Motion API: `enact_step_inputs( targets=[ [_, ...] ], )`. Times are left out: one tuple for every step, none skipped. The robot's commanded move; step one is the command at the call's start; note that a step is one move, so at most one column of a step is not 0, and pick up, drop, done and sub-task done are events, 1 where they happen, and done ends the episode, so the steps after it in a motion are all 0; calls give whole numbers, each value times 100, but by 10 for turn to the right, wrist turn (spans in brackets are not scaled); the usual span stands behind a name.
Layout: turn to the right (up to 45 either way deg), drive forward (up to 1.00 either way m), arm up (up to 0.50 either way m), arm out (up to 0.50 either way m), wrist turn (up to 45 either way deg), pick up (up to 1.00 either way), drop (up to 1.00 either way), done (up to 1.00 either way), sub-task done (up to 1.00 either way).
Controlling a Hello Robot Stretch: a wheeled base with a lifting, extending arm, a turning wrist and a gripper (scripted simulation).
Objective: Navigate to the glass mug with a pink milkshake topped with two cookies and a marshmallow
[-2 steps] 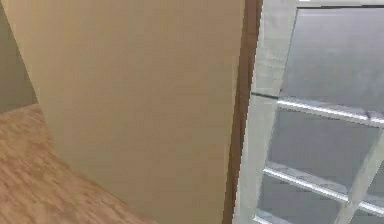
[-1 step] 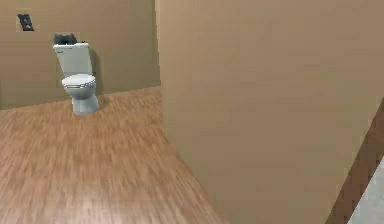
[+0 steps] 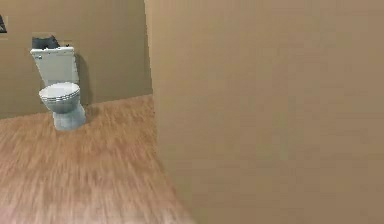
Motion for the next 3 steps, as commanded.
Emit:
enact_step_inputs(
  targets=[
    [-420,0,0,0,0,0,0,0,0],
    [0,30,0,0,0,0,0,0,0],
    [-450,0,0,0,0,0,0,0,0]
  ],
)
